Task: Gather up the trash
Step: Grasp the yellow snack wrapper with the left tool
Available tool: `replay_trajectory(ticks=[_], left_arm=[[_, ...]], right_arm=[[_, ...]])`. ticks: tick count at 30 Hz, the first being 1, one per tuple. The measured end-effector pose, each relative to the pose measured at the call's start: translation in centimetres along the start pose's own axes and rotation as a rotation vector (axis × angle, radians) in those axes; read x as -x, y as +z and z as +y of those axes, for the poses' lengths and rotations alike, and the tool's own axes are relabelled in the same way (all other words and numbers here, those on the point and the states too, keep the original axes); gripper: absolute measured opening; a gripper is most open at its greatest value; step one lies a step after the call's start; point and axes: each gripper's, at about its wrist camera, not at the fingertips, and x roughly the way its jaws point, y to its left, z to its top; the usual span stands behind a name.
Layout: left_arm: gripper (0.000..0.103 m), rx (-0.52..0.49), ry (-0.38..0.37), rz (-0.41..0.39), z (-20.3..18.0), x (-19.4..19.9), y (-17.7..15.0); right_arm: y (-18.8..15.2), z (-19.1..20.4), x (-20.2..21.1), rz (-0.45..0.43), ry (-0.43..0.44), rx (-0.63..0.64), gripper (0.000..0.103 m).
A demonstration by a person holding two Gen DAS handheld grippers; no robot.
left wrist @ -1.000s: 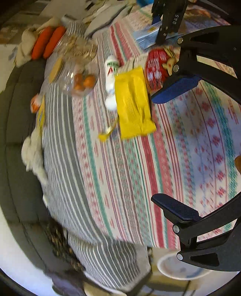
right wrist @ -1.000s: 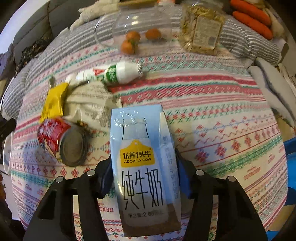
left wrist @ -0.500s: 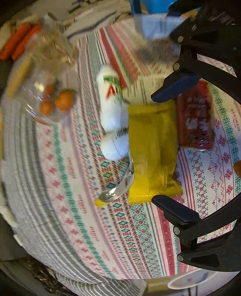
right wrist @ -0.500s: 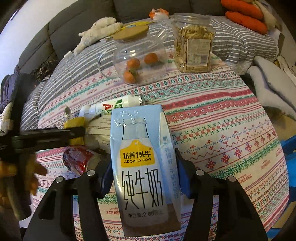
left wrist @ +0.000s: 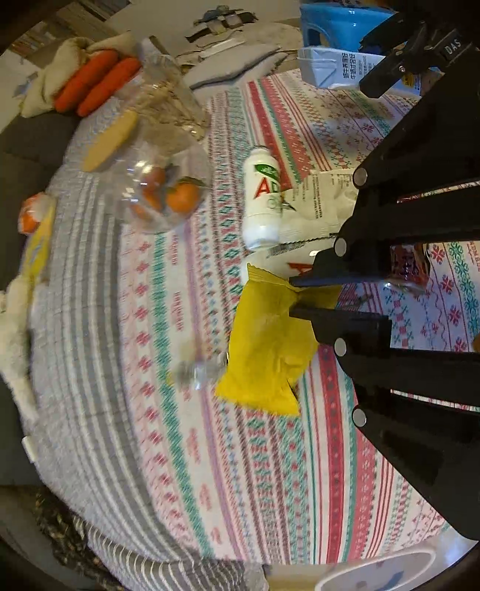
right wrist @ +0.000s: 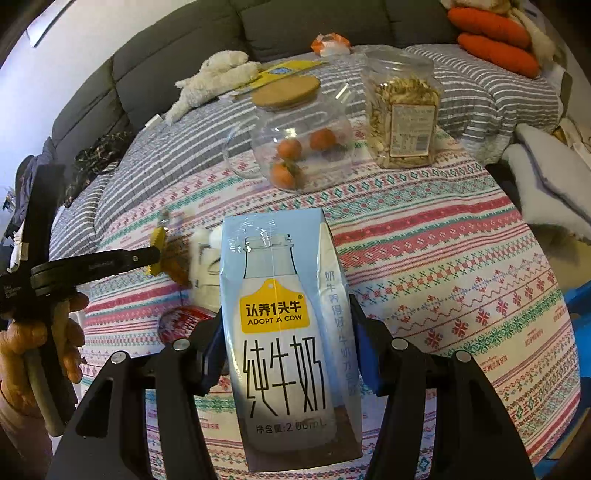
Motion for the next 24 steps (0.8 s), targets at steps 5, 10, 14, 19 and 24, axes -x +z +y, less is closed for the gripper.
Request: replay_trajectory(ticks=[5,10,14,19,24], left_arm=[[0.006,0.009,0.002,-0.103,0.8,3.2,0.0],[0.002,0.003,0.019,-0.214,1.5,6.8,-1.2],[0.002,0.004,0.030,-0.287,2.1,8.9,-2.5],[0.015,-0.099,0.038,-0.238,1.6,8.5,-3.6],[0.076,0.087,0.051,-0.121,3.6,4.3,-4.0]], right_arm=[[0.5,1.2,1.0,-0.049,0.030,0.001,0.057],[0.8,3.0,2.2,-0.121,0.056,0.026,0.057],[0.8,4.8,3.1,-0.177,0.082,0.050,0.057],[0.6,5.6,3.2,-0.185,0.110,0.041,0.057],[0.3,5.0,2.8,-0.168,0.096,0.029,0.057]])
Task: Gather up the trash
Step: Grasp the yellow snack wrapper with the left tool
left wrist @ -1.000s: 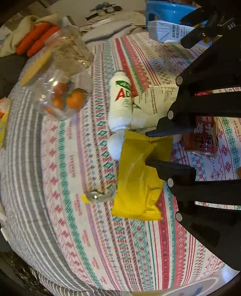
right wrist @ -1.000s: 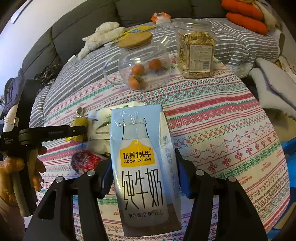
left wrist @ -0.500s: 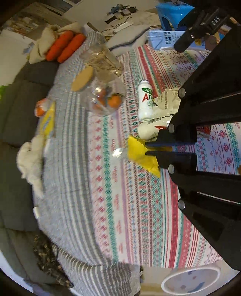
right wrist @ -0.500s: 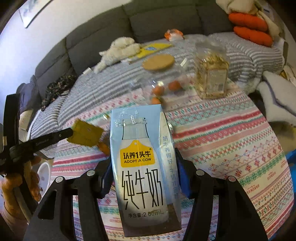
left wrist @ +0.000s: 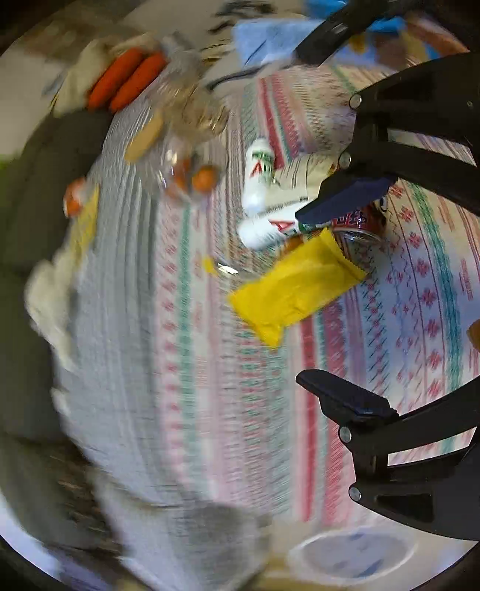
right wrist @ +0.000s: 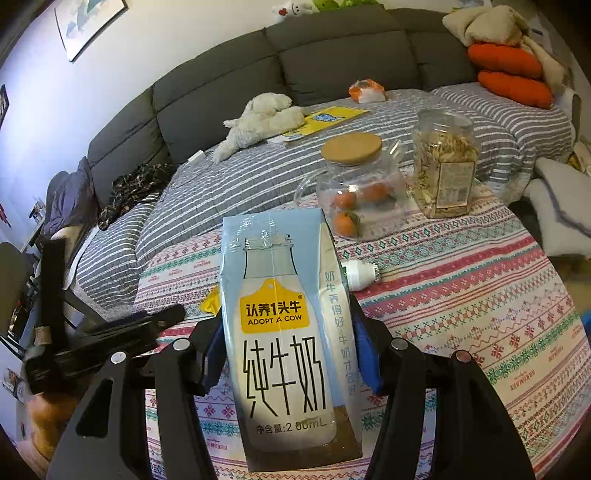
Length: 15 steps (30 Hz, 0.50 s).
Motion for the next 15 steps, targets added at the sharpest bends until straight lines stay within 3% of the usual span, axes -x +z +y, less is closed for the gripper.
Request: replay_trajectory(ticks=[5,7,10,11,14,15], left_arm=[[0.078,0.298,-0.013,0.109,1.9,-5.1,0.9],[0.083,0.389,-0.005,0.135,2.1,-6.7,1.4],[0.082,0.477,0.031,0.176,2.0,-8.9,1.7],[0.079,0.495,0.025,0.186,2.0,-9.4,1.7],[0.045,0.472,0.003,0.167,1.6,-9.5,2.1],[0.041,0.457,-0.012,0.152,1.4,-9.1,2.4]], right_arm=[[0.3,-0.8,-0.1,0.004,-0.006,-0.013,0.057],[0.4,-1.3,-0.2,0.007,-0.008,-0.021,0.057],[0.5,-1.8,-0.2,0.008,-0.012,-0.028,0.057],[0.5,-2.0,-0.2,0.009,-0.014,-0.028,0.057],[0.6,-2.1,-0.3,0.008,-0.016,-0.028,0.057],[0.6,-2.1,-0.3,0.008,-0.013,-0.028,0.057]])
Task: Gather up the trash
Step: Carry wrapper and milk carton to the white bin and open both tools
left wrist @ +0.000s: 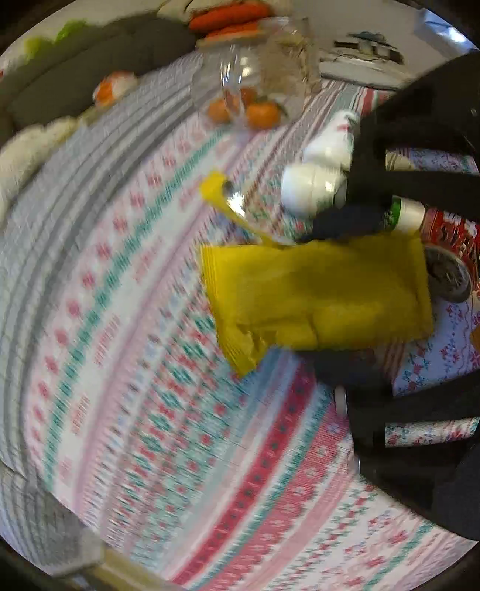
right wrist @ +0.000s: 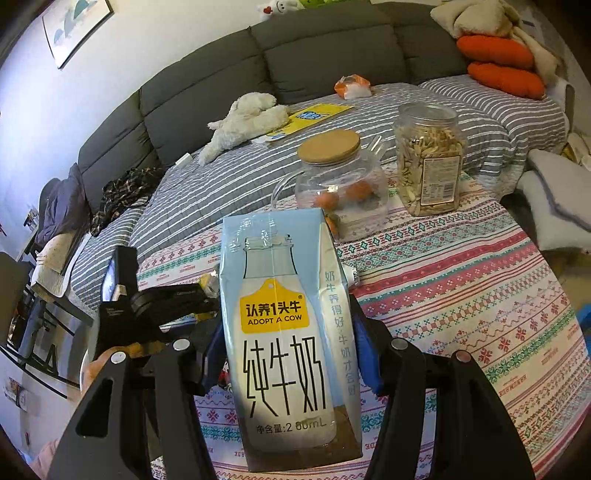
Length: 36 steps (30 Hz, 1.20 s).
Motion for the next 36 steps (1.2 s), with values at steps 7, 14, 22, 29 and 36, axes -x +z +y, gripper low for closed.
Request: replay_trajectory(ticks=[7,14,22,29,36], left_arm=[[0.014,-0.127,-0.105,-0.174,-0.8,6.5,0.5],[0.014,-0.239,-0.128,-0.324,-0.1,13.1,-0.8],[0.014,-0.405,-0.040,-0.519,1.0,17.8,-4.4],[0.014,-0.458,0.023,-0.612,4.0,19.0,-6.2],[0.014,-0.405,0.088,-0.633,8.0,18.3,-5.8]], right_arm=[[0.0,1.1,0.0,-0.009,0.017,0.009,0.057],[-0.2,3.4,0.5,-0.053,0.043,0.035,0.057],[-0.7,6.8,0.9,-0.110,0.068,0.068,0.057],[-1.8,10.2,0.8,-0.148,0.067,0.113,0.057],[-3.0,13.8,0.6,-0.199,0.045,0.180,0.057]])
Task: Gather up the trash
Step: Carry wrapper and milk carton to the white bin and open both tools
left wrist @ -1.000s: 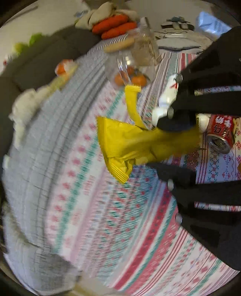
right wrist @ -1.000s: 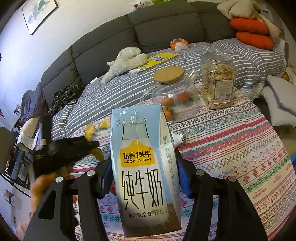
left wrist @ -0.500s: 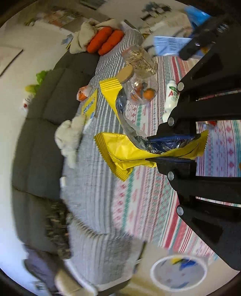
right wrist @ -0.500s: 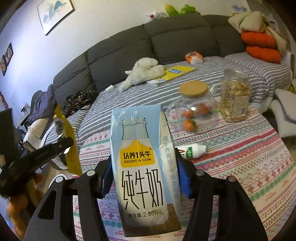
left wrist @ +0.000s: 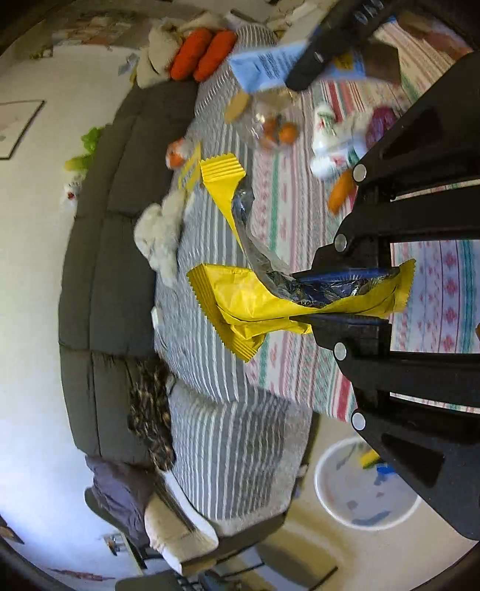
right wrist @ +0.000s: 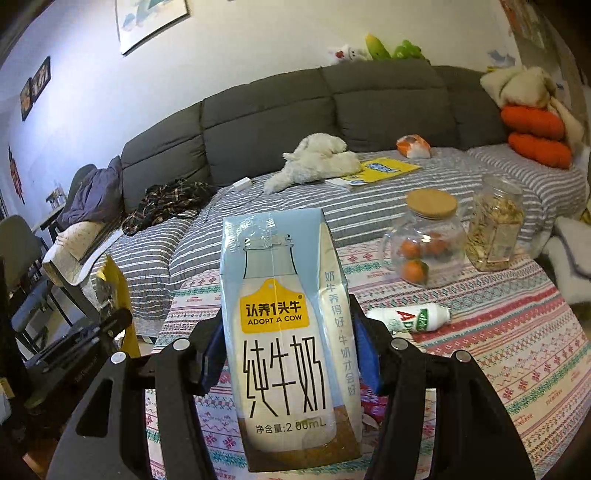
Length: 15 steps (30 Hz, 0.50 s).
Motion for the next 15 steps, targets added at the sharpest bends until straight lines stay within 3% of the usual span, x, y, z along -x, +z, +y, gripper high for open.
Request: replay_trajectory(ticks=[15], left_arm=[[0.014,0.083,0.070,0.010,7.3,0.4,0.9]], right_arm=[[-1.5,7.0,-3.2,0.024,0.036,0.085,0.057]])
